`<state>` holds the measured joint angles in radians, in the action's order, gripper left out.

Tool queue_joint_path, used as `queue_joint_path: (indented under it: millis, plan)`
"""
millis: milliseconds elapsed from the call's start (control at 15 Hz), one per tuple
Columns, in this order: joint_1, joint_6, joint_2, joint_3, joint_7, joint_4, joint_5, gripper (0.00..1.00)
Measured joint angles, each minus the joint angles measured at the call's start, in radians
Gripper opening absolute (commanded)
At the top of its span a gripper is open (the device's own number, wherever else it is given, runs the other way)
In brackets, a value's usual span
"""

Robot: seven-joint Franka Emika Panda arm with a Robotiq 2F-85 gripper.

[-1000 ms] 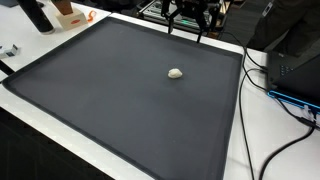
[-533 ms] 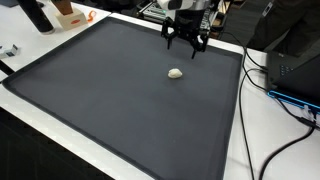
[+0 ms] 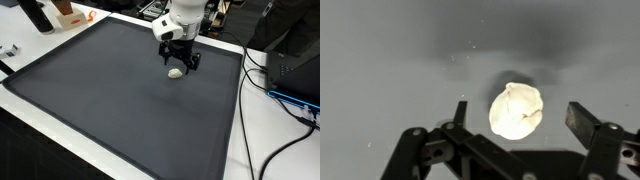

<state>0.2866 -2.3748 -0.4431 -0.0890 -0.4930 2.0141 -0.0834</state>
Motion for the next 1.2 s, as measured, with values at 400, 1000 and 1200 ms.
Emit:
queue_joint_path:
  millis: [400,1000,1200]
  plan:
    - [0.003,-0.003,-0.042,0.018,-0.043,-0.024,0.0,0.54]
    - [0.011,-0.003,-0.051,0.021,-0.084,-0.043,0.001,0.05]
    - [0.013,-0.003,-0.051,0.023,-0.1,-0.045,0.001,0.03]
